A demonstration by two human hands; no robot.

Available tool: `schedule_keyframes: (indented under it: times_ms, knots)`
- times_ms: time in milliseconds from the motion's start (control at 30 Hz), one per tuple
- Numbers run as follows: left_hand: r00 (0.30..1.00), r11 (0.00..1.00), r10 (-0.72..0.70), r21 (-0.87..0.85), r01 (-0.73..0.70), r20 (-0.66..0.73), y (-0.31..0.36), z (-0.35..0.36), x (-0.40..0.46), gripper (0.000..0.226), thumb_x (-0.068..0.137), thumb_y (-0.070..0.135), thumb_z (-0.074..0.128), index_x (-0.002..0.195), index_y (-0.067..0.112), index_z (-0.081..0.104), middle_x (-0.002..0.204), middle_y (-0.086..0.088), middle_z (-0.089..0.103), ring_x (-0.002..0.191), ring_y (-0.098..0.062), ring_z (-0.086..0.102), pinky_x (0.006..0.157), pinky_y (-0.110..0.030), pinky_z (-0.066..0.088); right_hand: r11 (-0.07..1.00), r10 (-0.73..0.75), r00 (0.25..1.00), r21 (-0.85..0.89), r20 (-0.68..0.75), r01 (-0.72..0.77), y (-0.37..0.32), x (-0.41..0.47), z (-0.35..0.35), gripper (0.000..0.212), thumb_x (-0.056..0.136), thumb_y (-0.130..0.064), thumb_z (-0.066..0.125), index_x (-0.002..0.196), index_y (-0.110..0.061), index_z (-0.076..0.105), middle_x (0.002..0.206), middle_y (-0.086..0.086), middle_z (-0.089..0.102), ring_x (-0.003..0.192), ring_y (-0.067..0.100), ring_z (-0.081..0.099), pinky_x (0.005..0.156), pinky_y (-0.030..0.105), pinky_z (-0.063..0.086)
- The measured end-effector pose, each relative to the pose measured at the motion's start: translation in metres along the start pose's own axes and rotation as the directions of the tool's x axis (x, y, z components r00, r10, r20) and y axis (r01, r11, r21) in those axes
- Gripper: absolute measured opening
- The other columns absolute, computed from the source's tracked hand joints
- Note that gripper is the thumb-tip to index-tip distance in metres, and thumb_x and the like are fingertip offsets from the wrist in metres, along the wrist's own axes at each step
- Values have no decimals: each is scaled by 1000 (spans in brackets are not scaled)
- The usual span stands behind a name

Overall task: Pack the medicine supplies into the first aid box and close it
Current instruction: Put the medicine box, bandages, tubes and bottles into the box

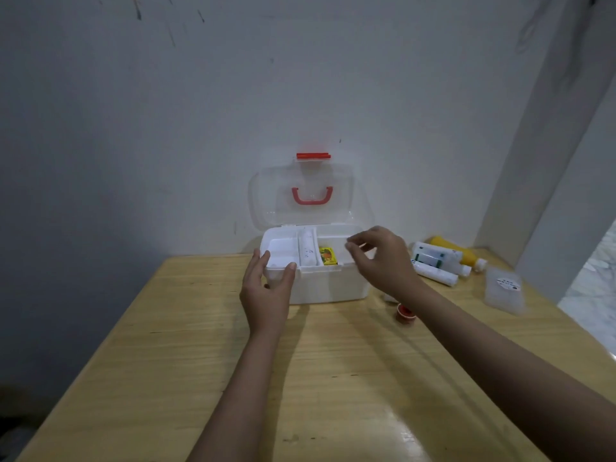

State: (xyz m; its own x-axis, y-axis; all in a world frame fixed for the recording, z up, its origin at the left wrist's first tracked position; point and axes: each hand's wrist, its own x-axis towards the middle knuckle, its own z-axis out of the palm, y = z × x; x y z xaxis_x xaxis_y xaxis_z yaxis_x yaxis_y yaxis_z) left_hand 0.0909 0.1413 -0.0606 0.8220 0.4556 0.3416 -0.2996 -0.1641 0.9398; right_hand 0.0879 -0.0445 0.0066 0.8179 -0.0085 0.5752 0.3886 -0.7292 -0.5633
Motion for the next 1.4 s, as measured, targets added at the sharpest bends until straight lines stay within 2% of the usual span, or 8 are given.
schedule_keyframes:
  times_ms: [133, 267, 400, 567, 767, 1067, 1267, 1400]
  knots:
    - [1000, 1000, -11, -1, 11, 0, -1, 0, 0, 54, 76, 26, 75, 126, 17, 57, 144, 3, 46, 130, -16, 45, 97, -44, 49, 981, 133, 963, -108, -232, -162, 55, -26, -34, 18, 83, -19, 62, 96, -10, 71, 92, 9, 66, 84, 22, 61, 74, 31, 47]
    - [1000, 1000, -20, -6, 20, 0, -1, 0, -1, 55, 76, 27, 75, 126, 17, 57, 144, 6, 46, 129, -15, 45, 97, -44, 49, 779, 440, 790, -257, -427, -573, 110, -53, -64, 31, 79, -23, 62, 108, -11, 65, 116, 20, 55, 107, 42, 48, 91, 46, 40]
    - [1000, 1000, -17, 3, 17, -3, 0, 0, -2, 54, 76, 26, 74, 127, 16, 56, 144, 4, 46, 129, -15, 46, 98, -44, 49, 552, 621, 641, -328, -451, -766, 142, -66, -82, 46, 79, -36, 62, 119, -15, 55, 127, 21, 41, 113, 44, 41, 98, 52, 32]
    - [1000, 1000, -10, 2, 10, -5, 0, 0, -1, 53, 77, 24, 75, 126, 13, 57, 143, 2, 47, 128, -16, 47, 100, -38, 47, 486, 711, 571, -299, -411, -821, 162, -72, -87, 49, 81, -44, 58, 121, -18, 54, 127, 21, 42, 113, 44, 44, 100, 51, 31]
    - [1000, 1000, -8, -27, 8, 0, 2, 0, -3, 53, 78, 22, 74, 127, 13, 56, 144, 2, 46, 128, -12, 46, 81, -11, 42, 513, 714, 554, -218, -428, -830, 165, -75, -87, 44, 79, -42, 59, 117, -18, 57, 126, 24, 48, 115, 45, 45, 102, 49, 31]
    - [1000, 1000, 12, -19, -12, 13, 1, 0, -3, 54, 78, 23, 73, 128, 12, 55, 145, 1, 45, 129, -14, 45, 82, -10, 42, 663, 658, 577, 9, -484, -748, 154, -85, -98, 41, 74, -32, 66, 108, -10, 67, 117, 20, 63, 115, 40, 48, 96, 41, 39]
    - [1000, 1000, 5, -1, -5, 8, -3, -2, 0, 54, 77, 27, 74, 127, 14, 57, 145, 2, 46, 130, -15, 45, 102, -38, 45, 879, 451, 694, 147, -561, -453, 114, -79, -108, 32, 71, -24, 75, 98, -8, 71, 103, 12, 71, 95, 26, 63, 84, 35, 50]
    - [1000, 1000, 2, 9, -2, 6, -1, -2, 0, 54, 77, 26, 74, 126, 13, 57, 144, 1, 47, 130, -16, 46, 101, -40, 46, 934, 351, 802, 239, -483, -266, 73, -58, -103, 26, 71, -20, 77, 95, -13, 72, 106, 6, 69, 100, 16, 63, 80, 26, 52]
